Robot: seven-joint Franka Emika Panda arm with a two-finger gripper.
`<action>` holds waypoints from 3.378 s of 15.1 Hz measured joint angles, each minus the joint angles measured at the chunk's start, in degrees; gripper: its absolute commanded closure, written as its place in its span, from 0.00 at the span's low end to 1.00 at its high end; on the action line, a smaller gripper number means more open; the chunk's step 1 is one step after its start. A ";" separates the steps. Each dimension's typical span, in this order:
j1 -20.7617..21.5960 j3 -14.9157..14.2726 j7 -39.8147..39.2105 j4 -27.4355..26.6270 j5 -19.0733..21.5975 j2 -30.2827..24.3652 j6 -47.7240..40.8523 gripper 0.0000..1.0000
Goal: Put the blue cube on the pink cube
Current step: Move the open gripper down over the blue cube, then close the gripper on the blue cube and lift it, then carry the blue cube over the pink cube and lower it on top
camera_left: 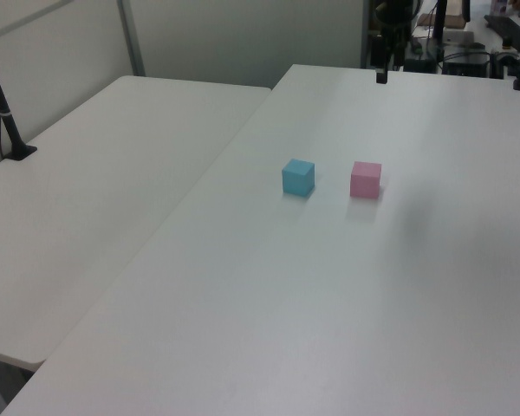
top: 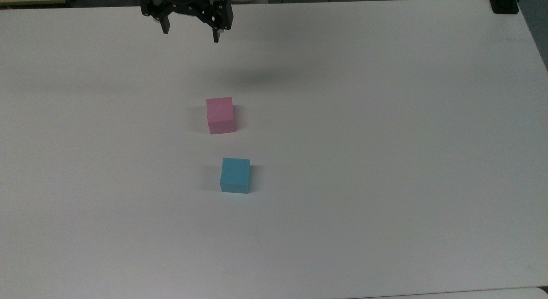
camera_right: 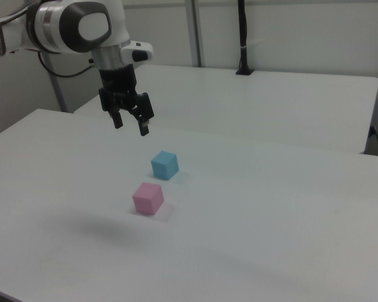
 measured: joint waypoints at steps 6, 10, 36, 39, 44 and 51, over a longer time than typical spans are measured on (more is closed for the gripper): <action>0.00 0.17 -1.06 -0.13 0.00 0.01 0.00 0.00; 0.00 0.19 -2.56 -0.25 0.03 0.27 0.03 0.00; 3.82 1.77 3.51 6.05 1.79 31.40 38.24 0.40; 3.86 1.79 3.47 6.06 0.77 32.62 38.24 0.87; 3.98 1.84 2.16 6.90 -0.11 30.89 38.37 0.87; 3.59 1.73 -4.74 -11.74 -0.10 9.88 34.74 0.87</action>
